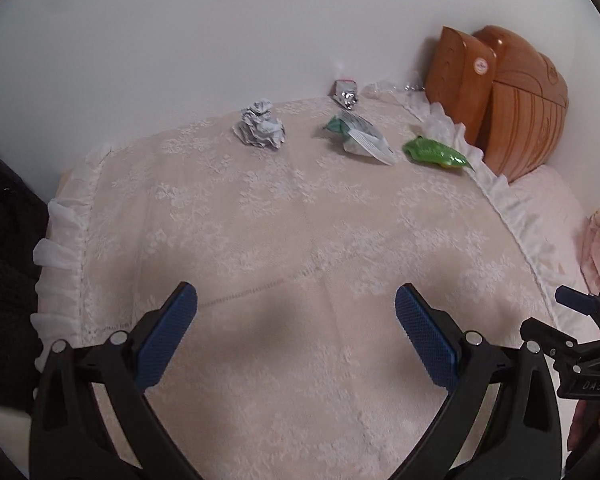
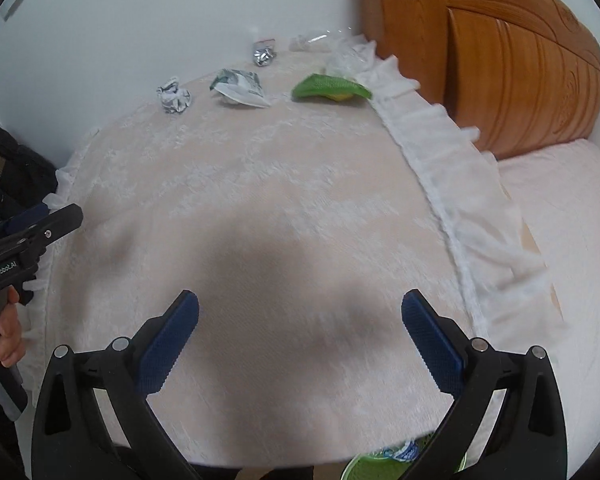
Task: Collect trash
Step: 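Move both tools back over the bed toward the remaining trash, then grasp the crumpled newspaper with the left tool while the right tool grasps the green-white wrapper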
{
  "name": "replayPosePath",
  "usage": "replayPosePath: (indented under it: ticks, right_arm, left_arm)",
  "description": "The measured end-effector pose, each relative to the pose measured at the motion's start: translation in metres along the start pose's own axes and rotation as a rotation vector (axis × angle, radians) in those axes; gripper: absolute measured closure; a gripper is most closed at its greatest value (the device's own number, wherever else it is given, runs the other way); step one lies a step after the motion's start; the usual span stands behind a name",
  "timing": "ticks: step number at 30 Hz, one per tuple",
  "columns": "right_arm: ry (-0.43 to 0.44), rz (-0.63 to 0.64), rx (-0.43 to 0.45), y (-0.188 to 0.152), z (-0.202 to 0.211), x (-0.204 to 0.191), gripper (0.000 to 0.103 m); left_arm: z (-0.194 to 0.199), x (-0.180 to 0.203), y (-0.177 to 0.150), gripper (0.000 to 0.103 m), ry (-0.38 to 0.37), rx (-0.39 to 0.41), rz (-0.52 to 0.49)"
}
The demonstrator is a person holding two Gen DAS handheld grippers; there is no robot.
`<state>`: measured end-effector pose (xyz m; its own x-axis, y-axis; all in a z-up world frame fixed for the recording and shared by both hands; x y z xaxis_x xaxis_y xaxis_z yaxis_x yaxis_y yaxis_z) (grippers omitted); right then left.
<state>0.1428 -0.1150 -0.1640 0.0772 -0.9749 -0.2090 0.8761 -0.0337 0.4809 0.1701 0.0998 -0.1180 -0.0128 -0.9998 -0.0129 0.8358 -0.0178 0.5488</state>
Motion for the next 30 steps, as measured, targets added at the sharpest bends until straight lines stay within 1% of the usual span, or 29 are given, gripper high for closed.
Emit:
replayPosePath:
  ticks: [1,3,4,7,10,13,16,17,19,21,22,23,25,26,27,30]
  right_arm:
    - [0.01,0.004,-0.003,0.021,-0.013,-0.008,0.002]
    - [0.013,0.008,-0.01,0.044,-0.029,-0.014,0.002]
    - [0.02,0.017,-0.011,0.065,-0.044,-0.021,0.002]
    - [0.011,0.041,-0.016,0.106,-0.073,-0.032,0.002]
    - [-0.005,0.075,-0.022,0.151,-0.11,-0.045,0.002]
    - [-0.005,0.078,-0.048,0.184,-0.146,-0.05,0.002]
    - [-0.01,0.065,-0.07,0.203,-0.173,-0.051,0.002]
    - [-0.033,0.06,-0.086,0.209,-0.184,-0.05,0.002]
    - [-0.062,0.039,-0.105,0.215,-0.199,-0.048,0.002]
    - [-0.056,0.02,-0.107,0.217,-0.206,-0.048,0.003]
    - [-0.054,0.012,-0.105,0.218,-0.207,-0.048,0.005]
    - [-0.067,0.015,-0.101,0.219,-0.207,-0.048,0.018]
    - [-0.07,0.031,-0.094,0.221,-0.206,-0.051,0.03]
    - [-0.071,0.035,-0.093,0.221,-0.203,-0.052,0.041]
    - [-0.06,0.032,-0.087,0.222,-0.201,-0.052,0.044]
    - [-0.051,0.032,-0.051,0.225,-0.185,-0.055,0.044]
  left_arm:
    - [-0.01,-0.005,0.01,0.008,-0.005,0.002,0.01]
    - [-0.031,-0.015,0.032,0.008,-0.008,0.0,0.021]
    - [-0.043,-0.02,0.042,0.008,-0.013,-0.001,0.023]
    - [-0.075,-0.029,0.071,0.008,0.002,-0.001,0.02]
    - [-0.101,-0.034,0.093,0.008,-0.004,-0.002,0.013]
    - [-0.123,-0.037,0.111,0.008,-0.023,-0.003,0.009]
    - [-0.145,-0.039,0.124,0.008,-0.03,-0.015,0.002]
    - [-0.151,-0.04,0.127,0.008,-0.021,-0.018,-0.005]
    - [-0.161,-0.042,0.131,0.008,0.005,-0.022,-0.015]
    - [-0.164,-0.045,0.133,0.008,-0.003,-0.022,-0.006]
    - [-0.165,-0.047,0.134,0.008,-0.01,-0.021,0.003]
    - [-0.166,-0.049,0.135,0.008,-0.014,-0.019,0.01]
    - [-0.168,-0.052,0.135,0.008,-0.015,-0.018,0.01]
    - [-0.169,-0.052,0.135,0.008,-0.014,-0.017,0.007]
    - [-0.17,-0.051,0.135,0.008,-0.012,-0.016,0.004]
    - [-0.174,-0.048,0.139,0.008,-0.021,-0.014,-0.001]
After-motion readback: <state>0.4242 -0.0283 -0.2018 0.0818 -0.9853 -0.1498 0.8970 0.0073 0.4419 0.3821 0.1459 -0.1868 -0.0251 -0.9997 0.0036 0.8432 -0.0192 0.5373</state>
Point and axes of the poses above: each gripper's, at about its wrist camera, not at the fingertips, and z roughly against the way its jaws point, x to its right, y to its top, the point moved 6 cm from there along -z, roughly the way its jaws point, and after that the axes turned 4 degrees about y, right-handed, at the moved point
